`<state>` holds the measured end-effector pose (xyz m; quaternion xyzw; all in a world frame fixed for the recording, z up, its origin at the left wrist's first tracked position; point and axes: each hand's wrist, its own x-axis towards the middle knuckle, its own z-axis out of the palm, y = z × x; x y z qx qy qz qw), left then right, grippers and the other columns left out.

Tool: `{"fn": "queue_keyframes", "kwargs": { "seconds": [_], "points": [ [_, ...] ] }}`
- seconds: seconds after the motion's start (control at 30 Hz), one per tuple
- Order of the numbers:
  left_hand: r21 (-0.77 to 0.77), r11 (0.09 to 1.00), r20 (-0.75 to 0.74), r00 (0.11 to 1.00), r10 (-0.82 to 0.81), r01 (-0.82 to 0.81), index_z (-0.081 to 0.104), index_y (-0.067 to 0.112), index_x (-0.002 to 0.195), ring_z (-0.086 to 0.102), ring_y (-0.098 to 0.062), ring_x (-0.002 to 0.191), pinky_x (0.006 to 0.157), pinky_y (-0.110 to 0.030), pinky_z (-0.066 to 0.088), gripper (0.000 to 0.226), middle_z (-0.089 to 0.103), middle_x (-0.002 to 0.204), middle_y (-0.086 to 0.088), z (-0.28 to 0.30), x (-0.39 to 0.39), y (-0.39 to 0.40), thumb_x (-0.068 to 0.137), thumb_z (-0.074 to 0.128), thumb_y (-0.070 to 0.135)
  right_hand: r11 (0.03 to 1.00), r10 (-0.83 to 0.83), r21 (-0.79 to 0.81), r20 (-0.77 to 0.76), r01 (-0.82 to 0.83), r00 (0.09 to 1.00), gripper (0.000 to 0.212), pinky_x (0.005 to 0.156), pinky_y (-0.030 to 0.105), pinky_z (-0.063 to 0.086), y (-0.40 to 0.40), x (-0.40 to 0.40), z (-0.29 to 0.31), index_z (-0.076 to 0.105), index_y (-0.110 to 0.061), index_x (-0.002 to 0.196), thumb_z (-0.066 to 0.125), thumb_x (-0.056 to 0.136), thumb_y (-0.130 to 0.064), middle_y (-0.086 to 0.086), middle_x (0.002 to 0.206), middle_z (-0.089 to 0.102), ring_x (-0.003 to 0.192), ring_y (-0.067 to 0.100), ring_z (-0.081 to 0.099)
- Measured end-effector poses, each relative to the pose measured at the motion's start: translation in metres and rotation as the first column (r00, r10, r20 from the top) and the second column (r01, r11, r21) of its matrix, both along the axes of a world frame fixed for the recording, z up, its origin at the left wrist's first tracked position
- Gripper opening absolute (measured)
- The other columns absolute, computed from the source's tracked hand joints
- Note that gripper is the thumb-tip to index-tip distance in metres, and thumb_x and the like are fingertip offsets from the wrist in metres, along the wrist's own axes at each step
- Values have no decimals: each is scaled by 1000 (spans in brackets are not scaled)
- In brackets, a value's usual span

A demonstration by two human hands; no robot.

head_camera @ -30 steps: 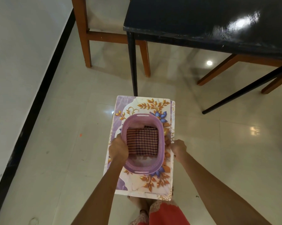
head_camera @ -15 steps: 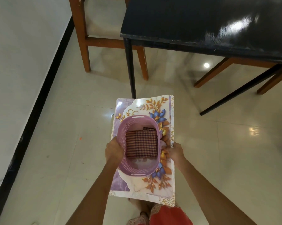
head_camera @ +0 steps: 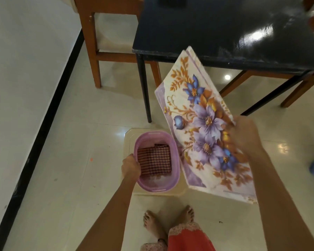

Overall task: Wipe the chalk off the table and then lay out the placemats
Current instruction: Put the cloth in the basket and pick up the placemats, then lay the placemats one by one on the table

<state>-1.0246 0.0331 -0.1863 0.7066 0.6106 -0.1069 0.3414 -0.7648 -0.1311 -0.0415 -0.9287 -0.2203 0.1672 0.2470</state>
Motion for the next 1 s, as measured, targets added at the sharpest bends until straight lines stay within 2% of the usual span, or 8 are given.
{"fn": "queue_keyframes", "kwargs": {
  "seconds": [0.13, 0.3, 0.4, 0.5, 0.63, 0.77, 0.93, 1.0],
  "points": [
    [-85, 996, 59, 998, -13, 18, 60, 0, 104, 58, -26, 82, 72, -31, 48, 22, 65, 105, -16, -2, 2, 7, 97, 42, 10, 997, 32, 62, 53, -35, 998, 22, 67, 38, 43, -3, -1, 50, 69, -3, 95, 60, 92, -22, 21, 87, 69, 81, 36, 62],
    [-178, 984, 115, 993, 37, -16, 60, 2, 117, 61, -31, 98, 83, -35, 49, 27, 65, 113, -15, -1, 3, 18, 94, 49, 13, 980, 73, 183, 9, -73, 997, 8, 61, 21, 42, -12, -9, 105, 64, -23, 87, 59, 93, -22, -9, 70, 60, 65, 8, 54],
    [-196, 977, 193, 973, 125, -86, 58, 6, 126, 61, -28, 105, 92, -38, 49, 33, 64, 120, -12, 13, 4, 20, 98, 44, 19, 965, 15, 262, -148, 24, 989, 20, 78, 50, 56, -21, 6, 116, 71, -25, 91, 67, 79, -40, 3, 80, 71, 77, 30, 69],
    [-177, 967, 442, 863, 246, -184, 63, 13, 92, 58, -11, 81, 76, -30, 47, 35, 65, 91, -3, 46, 13, 22, 102, 35, 31, 912, -23, 377, -343, 160, 939, 6, 75, 52, 57, -23, 22, 116, 74, -24, 86, 71, 81, -24, 3, 72, 72, 65, 26, 69],
    [-559, 775, 582, 527, 619, -294, 63, 9, 103, 65, -15, 65, 60, -26, 48, 46, 70, 77, -2, 80, 26, 41, 99, 38, 47, 844, 125, 456, -679, 283, 723, 11, 43, 31, 50, 0, 7, 91, 61, -9, 82, 60, 85, 1, 13, 57, 48, 41, 18, 50],
    [-673, 655, 491, 454, 743, -343, 67, 7, 93, 65, -16, 48, 39, -18, 46, 35, 71, 71, -6, 84, 3, 53, 97, 48, 36, 840, 172, 360, -886, 405, 431, 29, 39, 21, 42, 15, -15, 16, 50, -5, 80, 72, 60, -6, 6, 50, 41, 36, 13, 40],
    [-453, 793, 514, 607, 606, -408, 67, -1, 101, 65, -25, 58, 48, -25, 51, 23, 64, 78, -15, 55, -25, 58, 92, 60, 19, 872, 3, 235, -879, 429, 476, 25, 39, 26, 43, 11, -51, -79, 55, 2, 76, 75, 60, 3, 10, 58, 50, 38, 13, 49],
    [-375, 845, 501, 683, 531, -381, 67, 3, 107, 67, -18, 60, 49, -24, 53, 19, 66, 87, -10, 44, -29, 53, 89, 62, 8, 874, -67, 204, -849, 442, 524, 17, 36, 22, 42, 10, -65, -100, 59, 0, 67, 66, 77, 12, 10, 54, 52, 34, 11, 48]
  ]
}}
